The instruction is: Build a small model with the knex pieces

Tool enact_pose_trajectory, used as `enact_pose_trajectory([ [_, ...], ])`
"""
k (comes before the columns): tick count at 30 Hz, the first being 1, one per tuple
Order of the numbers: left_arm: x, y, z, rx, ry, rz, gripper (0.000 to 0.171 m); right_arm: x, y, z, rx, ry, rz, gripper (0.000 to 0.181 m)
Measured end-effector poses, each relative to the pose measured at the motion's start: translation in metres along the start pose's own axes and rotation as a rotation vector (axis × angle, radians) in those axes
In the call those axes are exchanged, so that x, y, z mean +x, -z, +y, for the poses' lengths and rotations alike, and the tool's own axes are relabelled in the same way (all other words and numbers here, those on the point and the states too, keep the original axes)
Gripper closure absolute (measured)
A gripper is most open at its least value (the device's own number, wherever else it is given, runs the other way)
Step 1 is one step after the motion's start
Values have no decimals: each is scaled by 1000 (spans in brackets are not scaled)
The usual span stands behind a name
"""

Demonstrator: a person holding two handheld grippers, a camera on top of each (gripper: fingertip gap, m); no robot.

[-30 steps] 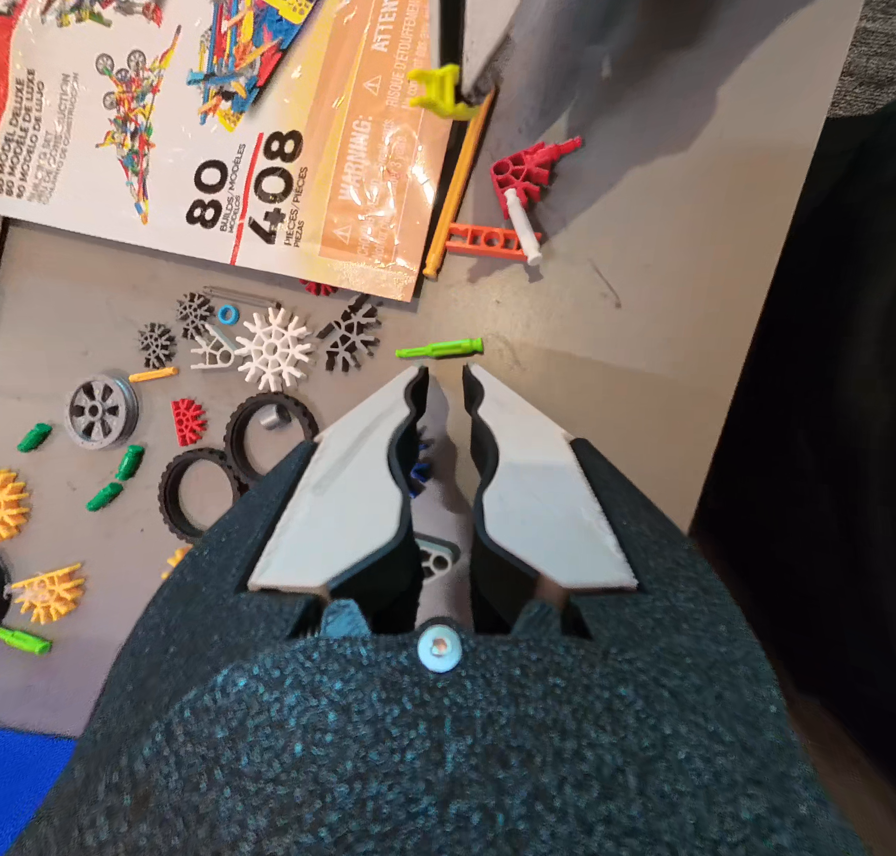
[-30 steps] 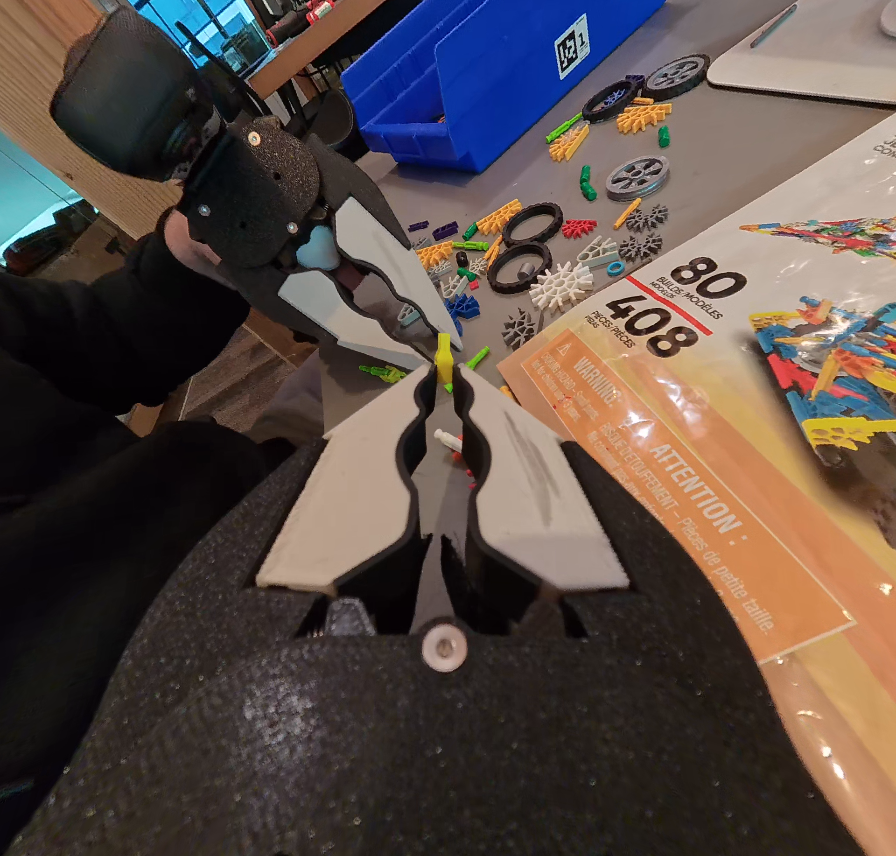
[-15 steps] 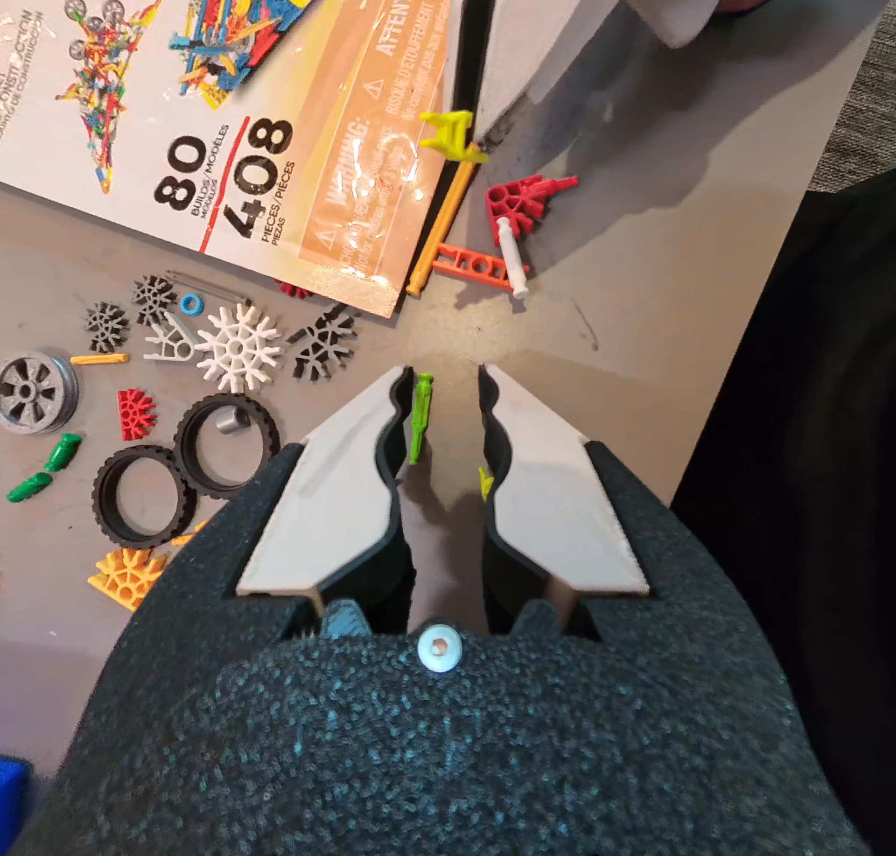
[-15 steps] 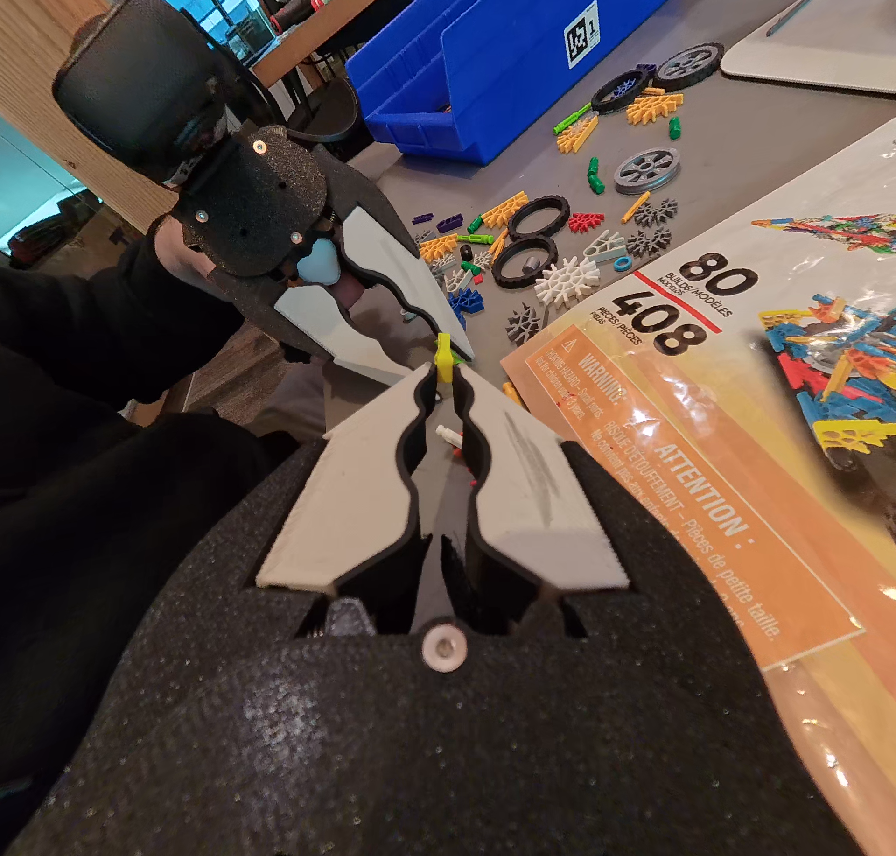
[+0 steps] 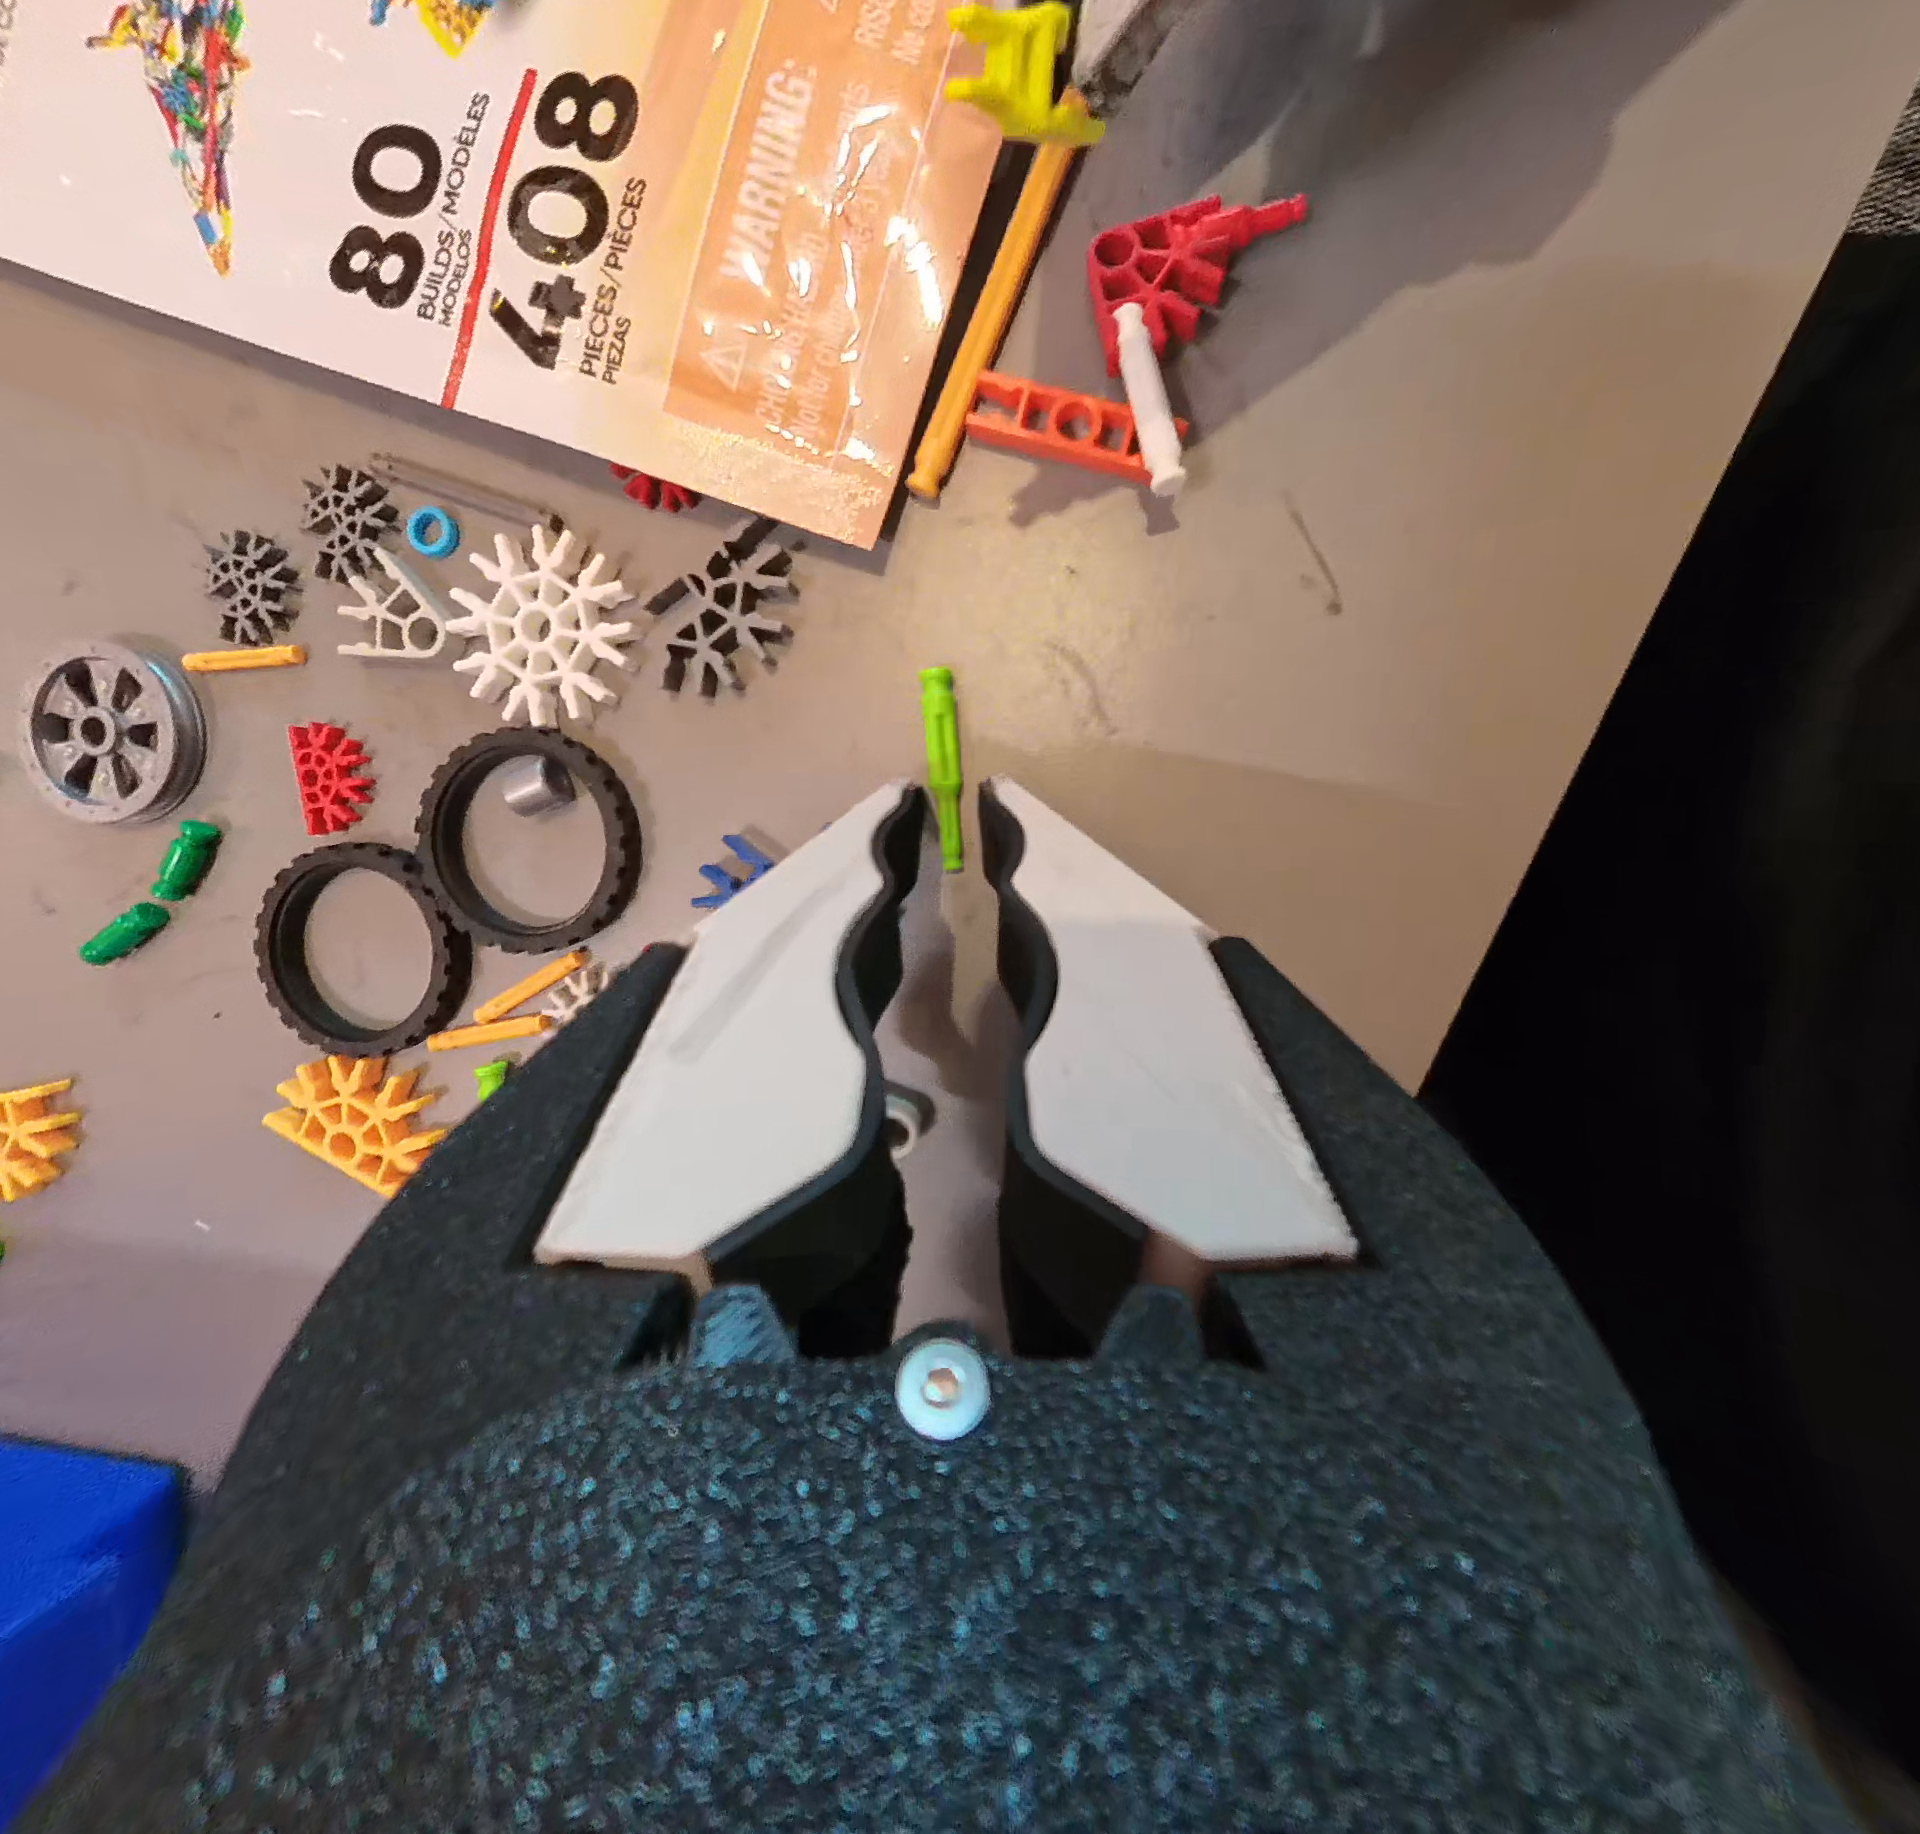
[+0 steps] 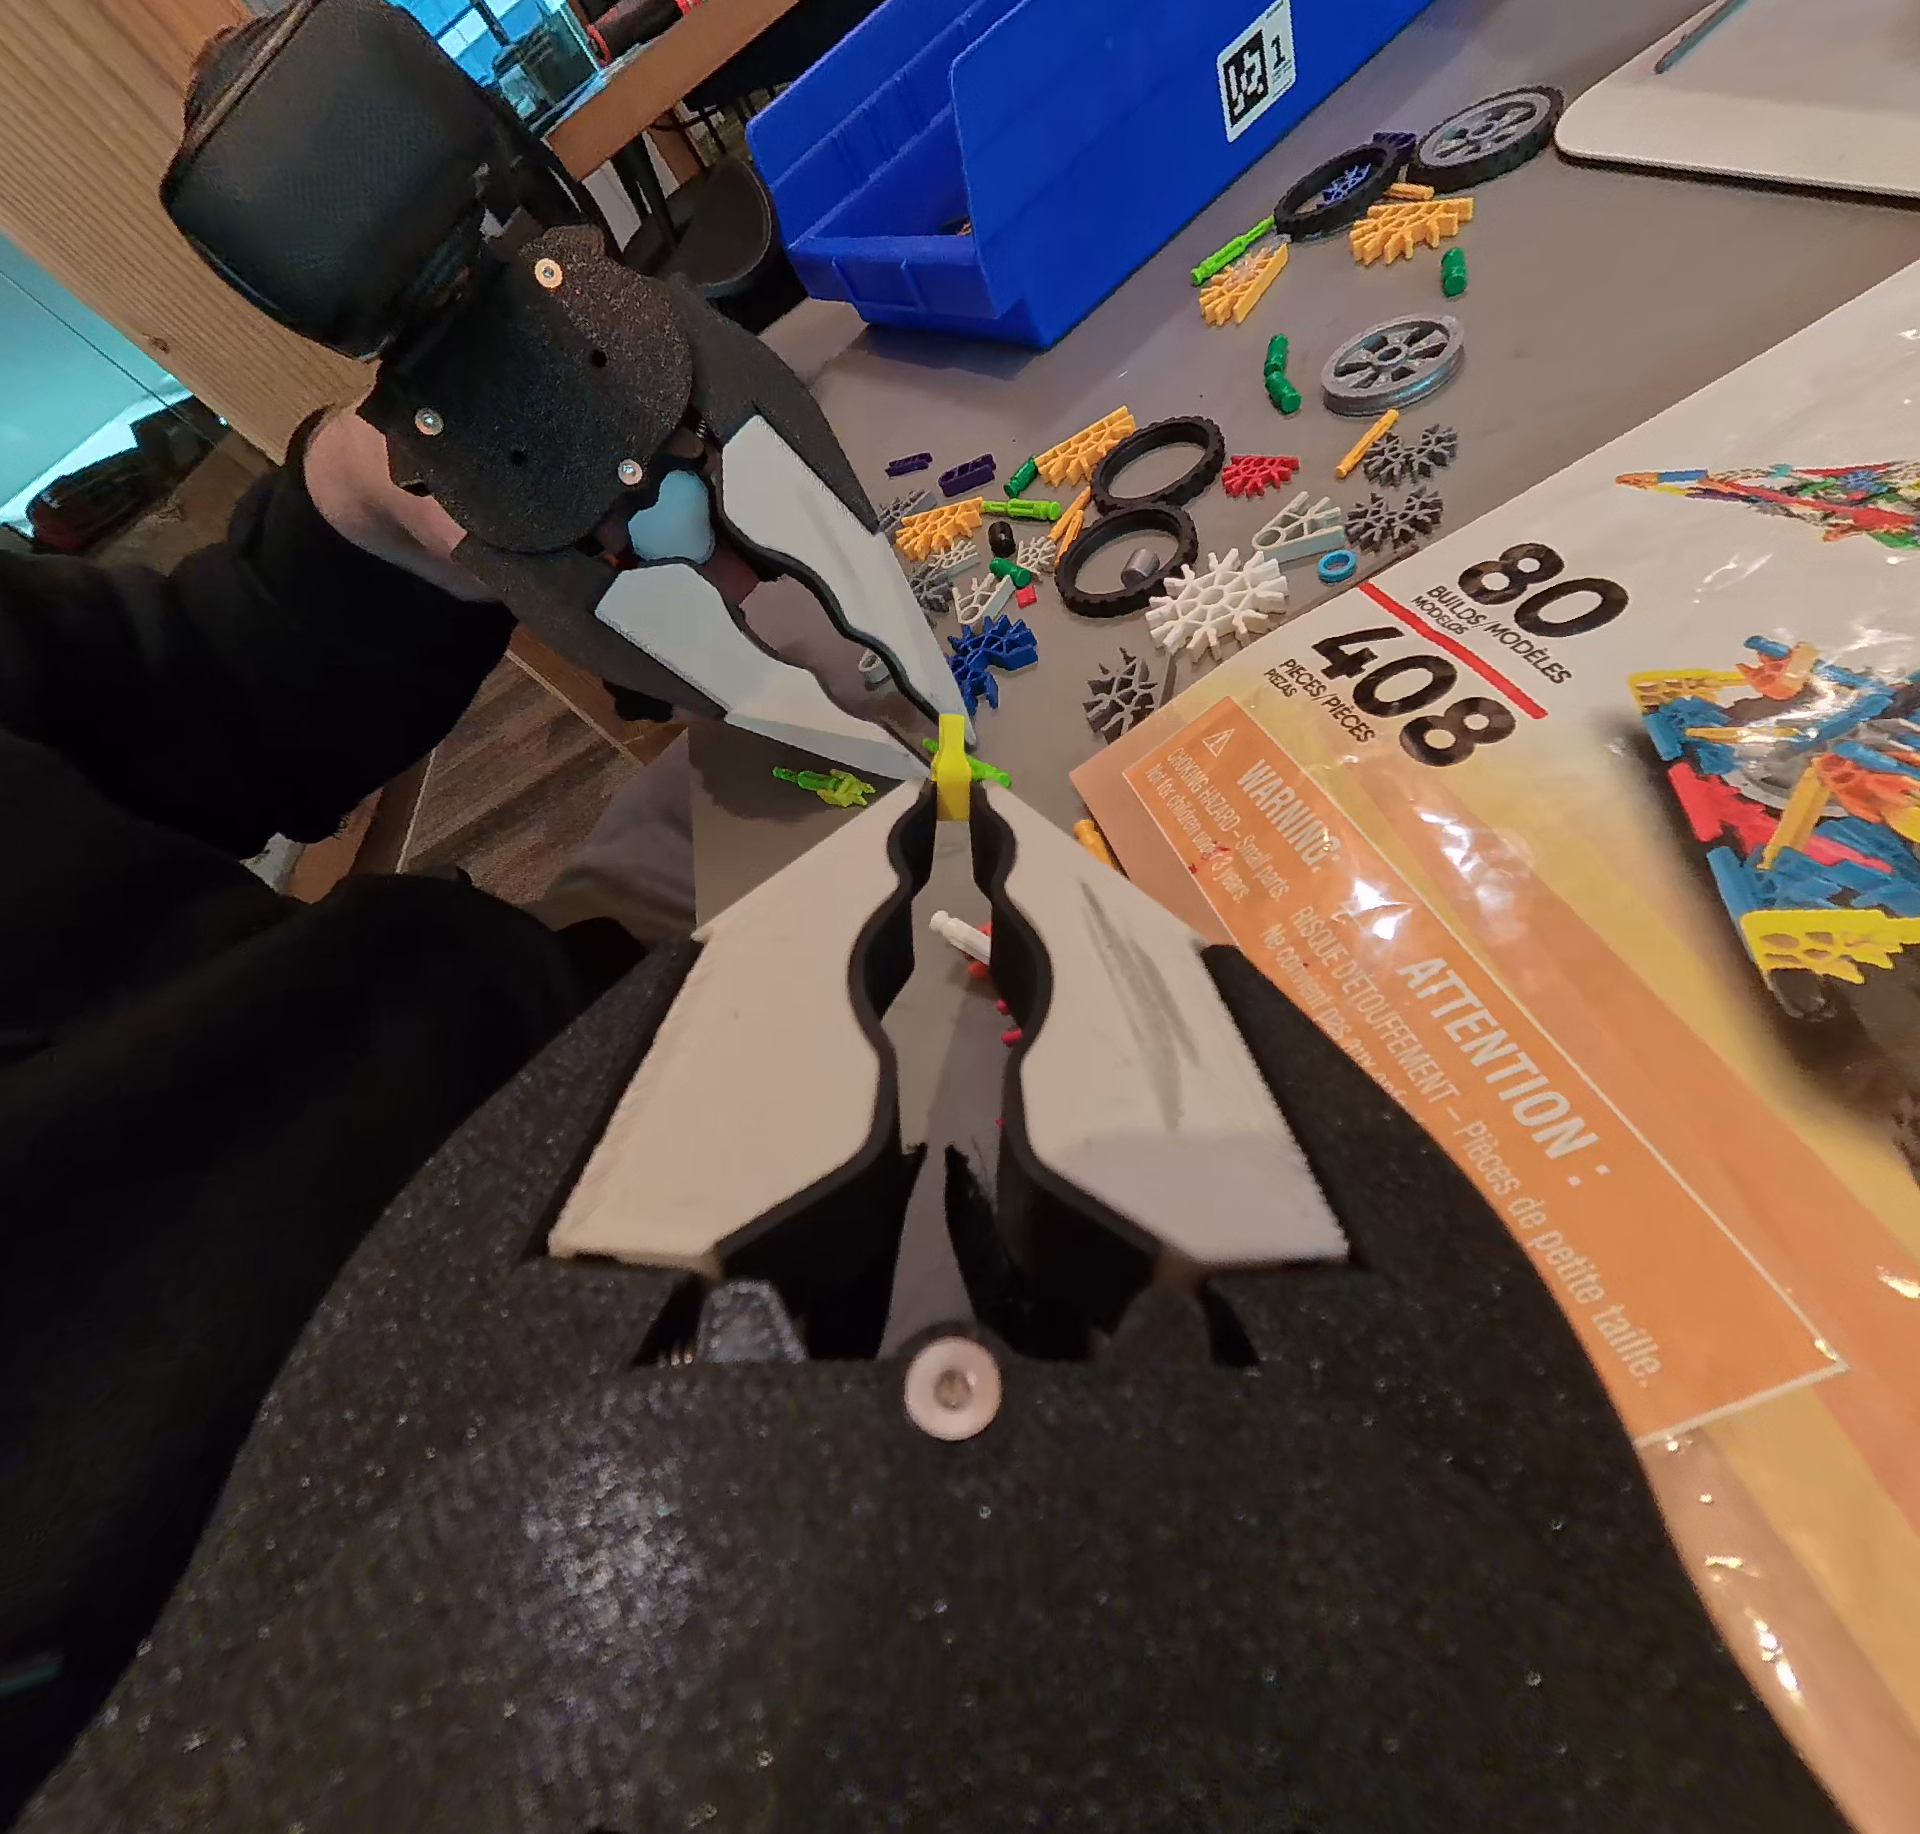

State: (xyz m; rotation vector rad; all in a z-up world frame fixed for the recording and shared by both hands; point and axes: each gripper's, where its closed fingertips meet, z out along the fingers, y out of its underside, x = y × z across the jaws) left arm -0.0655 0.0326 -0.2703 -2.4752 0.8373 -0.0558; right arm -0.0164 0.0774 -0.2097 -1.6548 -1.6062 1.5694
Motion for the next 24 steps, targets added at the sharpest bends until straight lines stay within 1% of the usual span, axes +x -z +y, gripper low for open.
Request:
enact_pose_trajectory([
  [2,3,-1,-1,-3,-4,2,167,-1,0,1,-4,1,-5,177],
  [9,1,-2,-2,-5,24,-19,168,-1,0,0,-1,1,-10,177],
  [17,-10,-1,1,0,77,-54,168,-2,0,0,2,3,-14,177],
  [20,-11,-1,2,1,97,-66,164,-2,1,0,5,3,-13,177],
  [24,-6,2,4,6,109,-41,156,-2,1,0,7,5,-15,177],
])
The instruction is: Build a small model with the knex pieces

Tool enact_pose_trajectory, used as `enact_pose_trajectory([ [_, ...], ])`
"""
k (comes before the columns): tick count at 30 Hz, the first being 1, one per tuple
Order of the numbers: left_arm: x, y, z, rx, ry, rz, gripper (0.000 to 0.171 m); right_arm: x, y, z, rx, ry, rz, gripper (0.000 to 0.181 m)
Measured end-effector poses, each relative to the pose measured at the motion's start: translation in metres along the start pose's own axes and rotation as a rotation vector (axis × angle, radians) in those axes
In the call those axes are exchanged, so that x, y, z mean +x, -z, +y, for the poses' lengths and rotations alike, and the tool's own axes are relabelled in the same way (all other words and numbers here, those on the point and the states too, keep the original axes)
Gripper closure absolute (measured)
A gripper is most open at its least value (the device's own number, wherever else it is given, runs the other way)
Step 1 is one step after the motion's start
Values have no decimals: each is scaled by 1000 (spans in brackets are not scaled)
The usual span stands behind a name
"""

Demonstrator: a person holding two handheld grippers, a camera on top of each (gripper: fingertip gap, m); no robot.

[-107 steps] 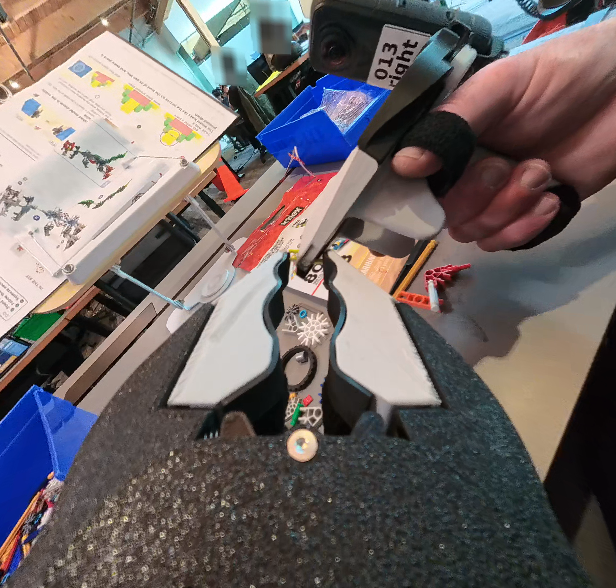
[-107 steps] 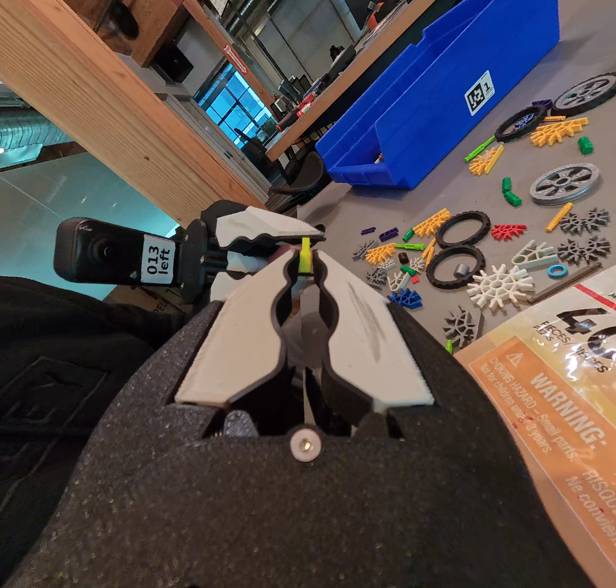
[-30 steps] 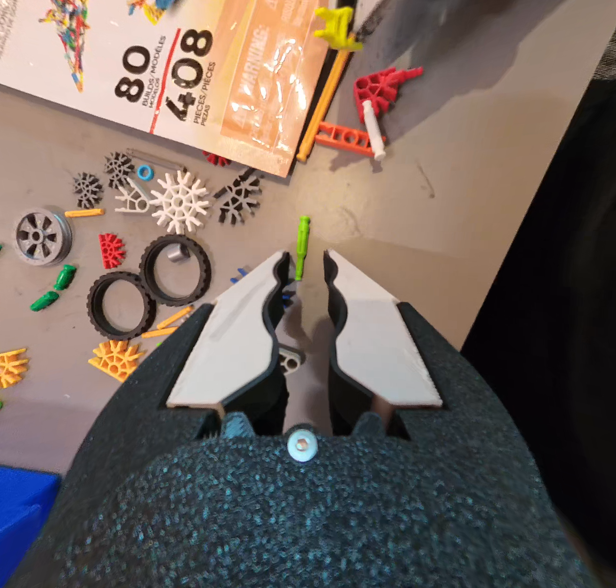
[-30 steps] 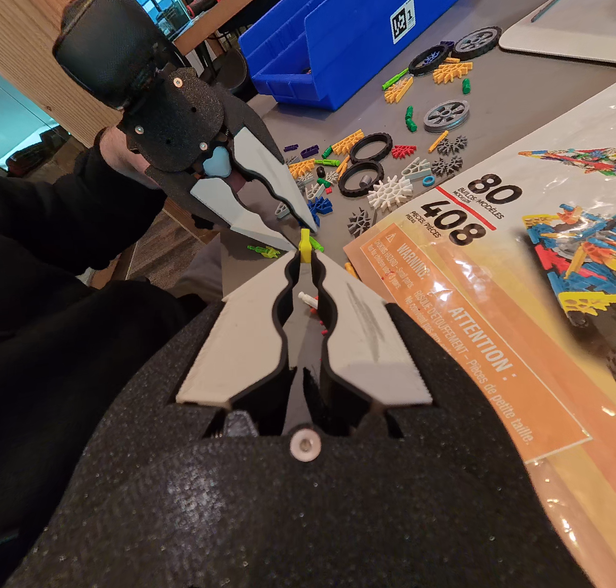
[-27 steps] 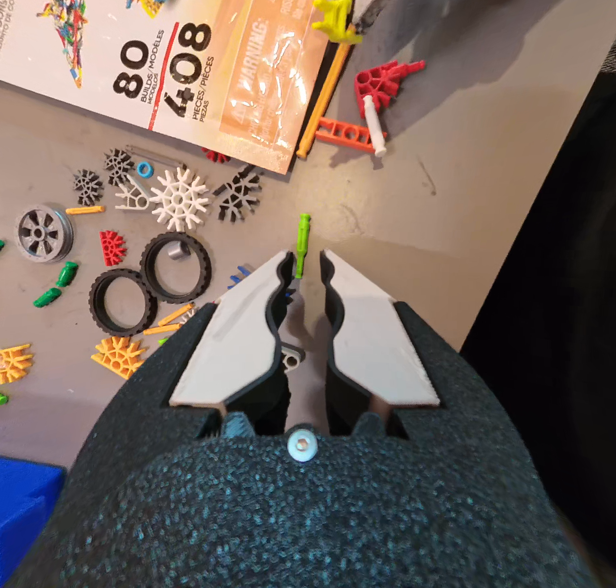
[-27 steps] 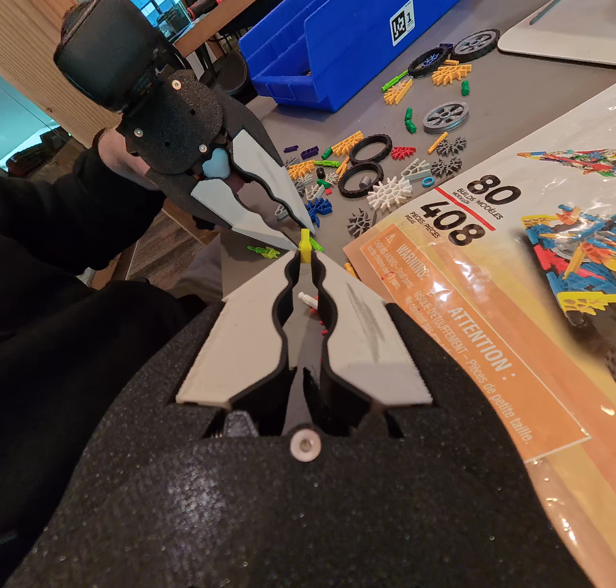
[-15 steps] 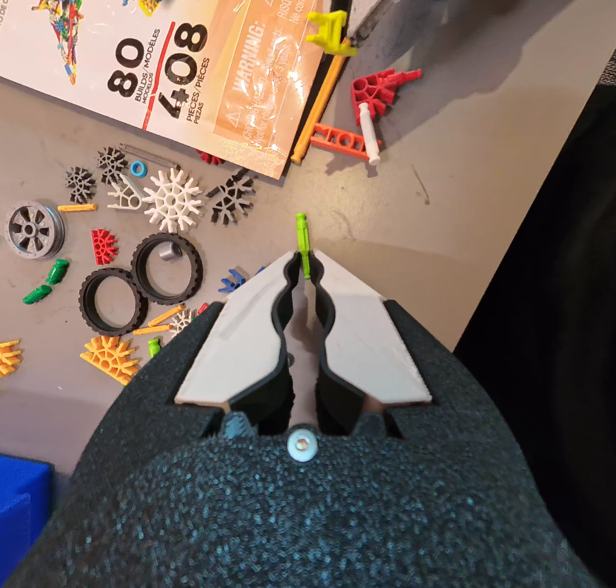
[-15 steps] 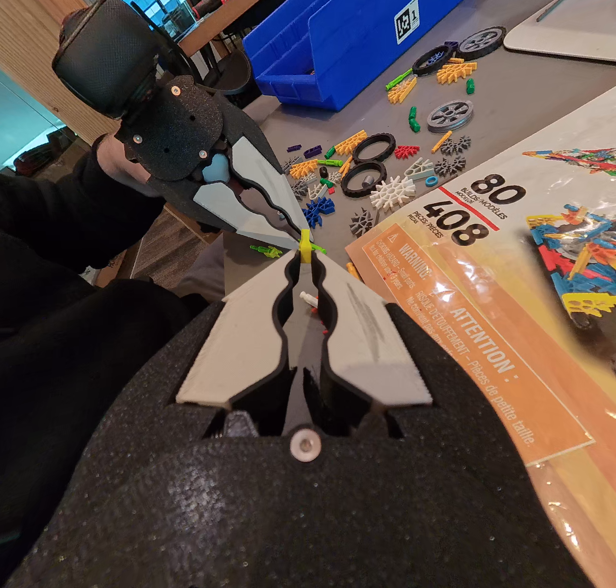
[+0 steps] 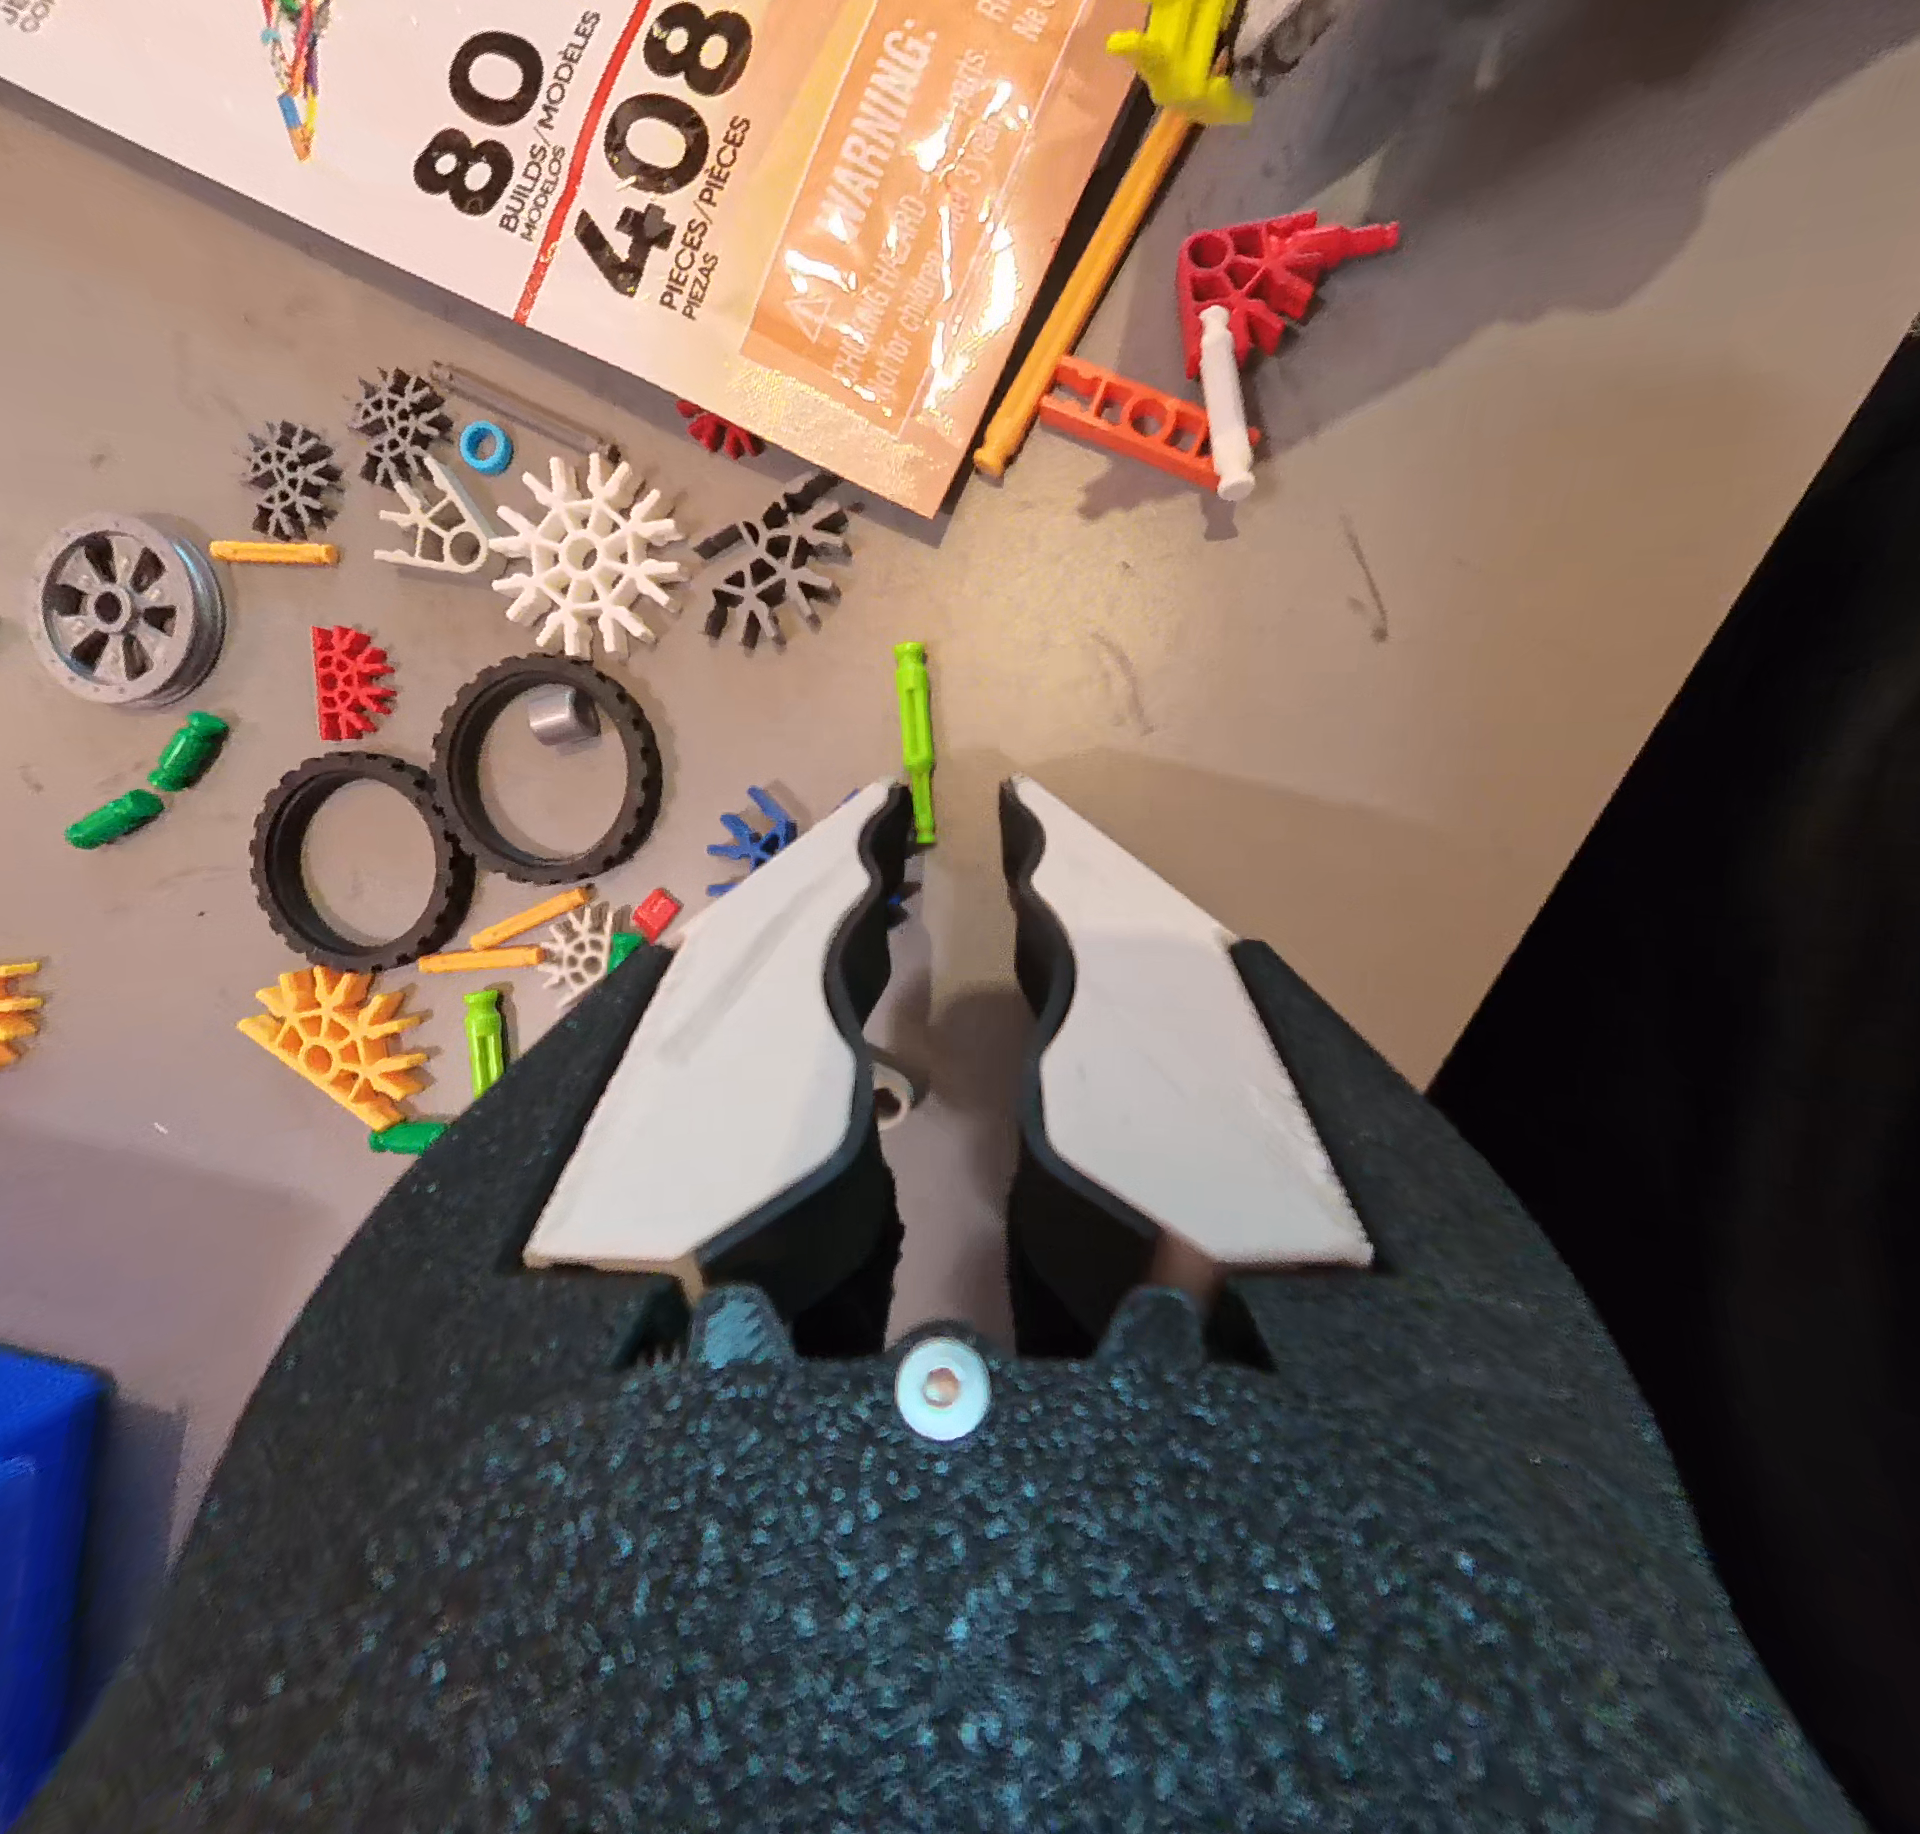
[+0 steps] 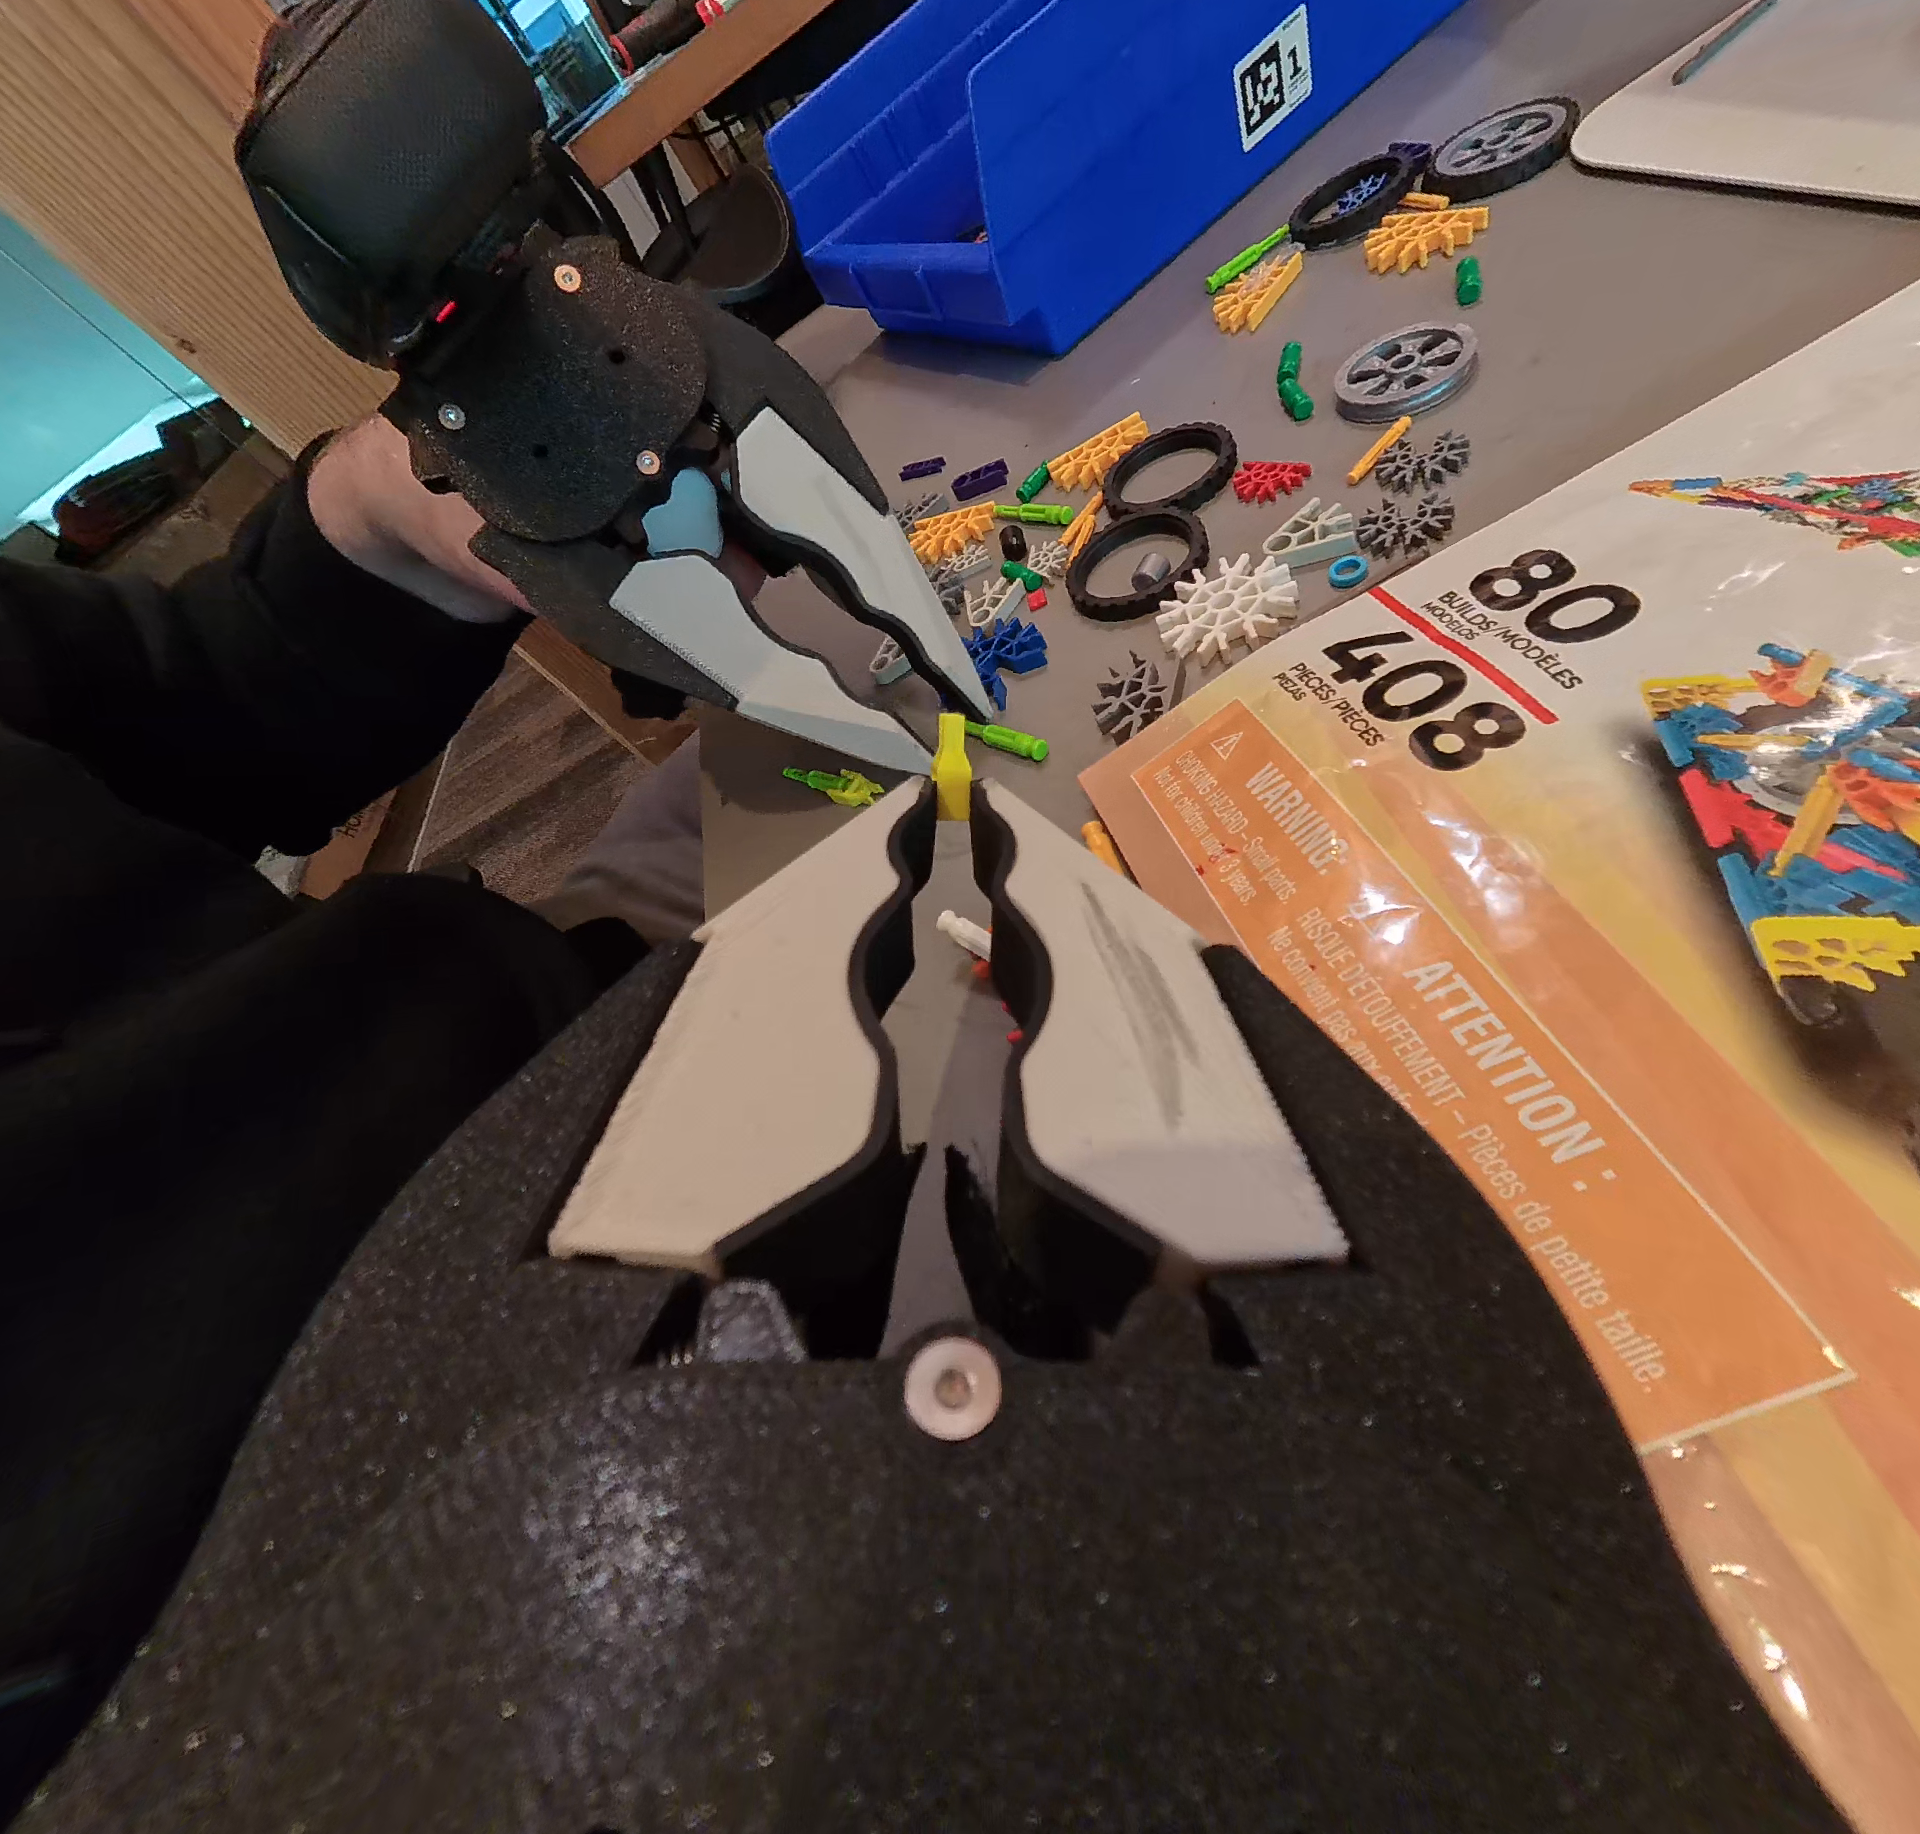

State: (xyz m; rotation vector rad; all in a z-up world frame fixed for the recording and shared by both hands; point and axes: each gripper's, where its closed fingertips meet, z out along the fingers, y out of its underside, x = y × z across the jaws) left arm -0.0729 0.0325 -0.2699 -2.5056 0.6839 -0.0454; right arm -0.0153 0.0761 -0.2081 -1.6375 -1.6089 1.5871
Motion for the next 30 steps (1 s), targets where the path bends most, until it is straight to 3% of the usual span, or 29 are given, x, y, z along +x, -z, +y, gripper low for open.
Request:
enact_pose_trajectory([
  [11,1,-2,-3,10,-37,-4,162,0,0,0,-1,2,-2,177],
  [15,-6,2,-6,19,-68,-57,156,-2,-2,-2,2,11,5,177],
  [20,-1,30,-59,305,-115,-116,151,-10,-7,-25,140,-88,-35,177],
  [23,-1,45,-81,434,-130,-230,150,-16,-7,-46,284,-181,-97,177],
  [30,-7,65,-99,592,-98,-430,154,-22,-19,-59,416,-262,-111,177],
])
